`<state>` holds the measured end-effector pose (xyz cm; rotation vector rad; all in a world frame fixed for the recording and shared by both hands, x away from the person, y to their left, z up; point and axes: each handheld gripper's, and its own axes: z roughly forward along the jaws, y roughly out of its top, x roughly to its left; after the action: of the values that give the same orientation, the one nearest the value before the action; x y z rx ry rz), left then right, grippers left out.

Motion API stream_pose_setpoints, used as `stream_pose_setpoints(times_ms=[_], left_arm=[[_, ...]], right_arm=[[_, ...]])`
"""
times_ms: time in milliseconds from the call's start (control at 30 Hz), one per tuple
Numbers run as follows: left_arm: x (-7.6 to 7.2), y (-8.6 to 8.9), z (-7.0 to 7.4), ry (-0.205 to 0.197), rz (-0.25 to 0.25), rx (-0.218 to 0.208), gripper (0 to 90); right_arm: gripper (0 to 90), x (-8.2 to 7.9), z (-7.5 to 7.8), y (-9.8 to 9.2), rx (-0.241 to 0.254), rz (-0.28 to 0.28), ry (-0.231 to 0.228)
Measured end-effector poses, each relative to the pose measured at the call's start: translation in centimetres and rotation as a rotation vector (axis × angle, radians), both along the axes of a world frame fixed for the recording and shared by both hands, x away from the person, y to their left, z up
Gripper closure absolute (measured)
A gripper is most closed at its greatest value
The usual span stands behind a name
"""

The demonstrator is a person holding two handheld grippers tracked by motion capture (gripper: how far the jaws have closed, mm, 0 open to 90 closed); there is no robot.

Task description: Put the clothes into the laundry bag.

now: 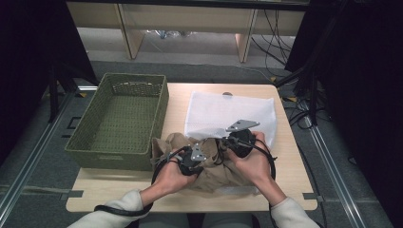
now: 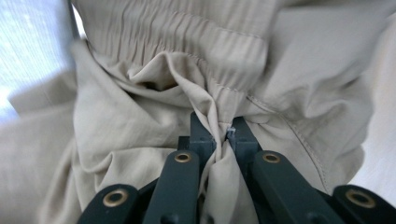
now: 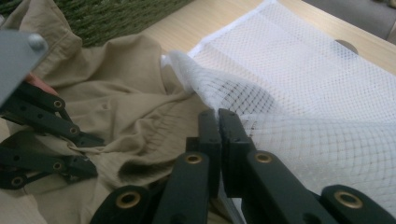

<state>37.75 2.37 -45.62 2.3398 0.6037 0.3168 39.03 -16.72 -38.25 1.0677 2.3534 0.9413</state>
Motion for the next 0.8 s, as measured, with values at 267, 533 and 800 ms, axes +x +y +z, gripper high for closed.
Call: stream_pose_setpoints(times_ms=[267, 533, 800], left_arm=[[0.2, -1.2, 2.7, -0.056, -0.005, -0.105, 84.0], [0.1, -1.2, 3.4, -0.046, -0.007, -0.114, 84.0], [1.2, -0.9, 2.8, -0.026, 0.041, -0.113, 84.0]], right_arm=[[90.0, -0.5, 0.8, 0.2, 0.023, 0.012, -0.012], [90.0, -0.4, 1.3, -0.5, 0.039, 0.003, -0.036], [90.0, -0.8, 1.8, -0.1, 0.06, 0.03, -0.043]])
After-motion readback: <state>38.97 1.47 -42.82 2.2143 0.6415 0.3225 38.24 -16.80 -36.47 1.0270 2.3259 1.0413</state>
